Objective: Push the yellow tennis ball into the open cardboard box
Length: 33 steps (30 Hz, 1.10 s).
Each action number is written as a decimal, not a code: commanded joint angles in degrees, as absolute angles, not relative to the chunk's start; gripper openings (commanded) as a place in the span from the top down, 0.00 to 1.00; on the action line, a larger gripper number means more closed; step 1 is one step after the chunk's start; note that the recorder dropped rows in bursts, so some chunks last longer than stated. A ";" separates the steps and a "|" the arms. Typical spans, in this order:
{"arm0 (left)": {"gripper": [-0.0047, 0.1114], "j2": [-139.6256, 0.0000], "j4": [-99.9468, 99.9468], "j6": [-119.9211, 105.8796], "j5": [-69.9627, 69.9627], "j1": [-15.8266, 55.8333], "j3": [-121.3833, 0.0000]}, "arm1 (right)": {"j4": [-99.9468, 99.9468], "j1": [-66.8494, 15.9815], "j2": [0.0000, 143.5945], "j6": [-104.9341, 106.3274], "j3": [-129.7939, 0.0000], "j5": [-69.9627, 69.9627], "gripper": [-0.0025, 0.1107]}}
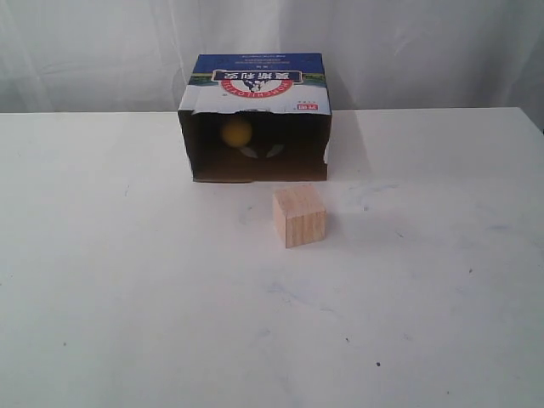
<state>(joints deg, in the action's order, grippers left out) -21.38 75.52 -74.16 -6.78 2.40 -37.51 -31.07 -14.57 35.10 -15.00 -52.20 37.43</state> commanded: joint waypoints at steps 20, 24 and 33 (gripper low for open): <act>0.96 -9.66 63.79 -72.61 -9.19 2.26 -4.85 | -25.52 -14.27 12.59 -17.78 -12.01 -3.74 0.98; 0.96 -9.66 64.39 -72.36 -9.40 2.26 -1.24 | -24.18 -14.27 14.96 -22.27 -11.96 5.09 0.98; 0.96 -9.66 64.27 -72.36 -10.17 2.26 -0.51 | -21.01 -14.27 17.10 -38.92 -5.96 6.91 0.98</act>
<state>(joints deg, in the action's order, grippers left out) -10.12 63.15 -72.89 -9.62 2.40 -0.74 -22.76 -14.35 16.85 -35.21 -7.75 9.32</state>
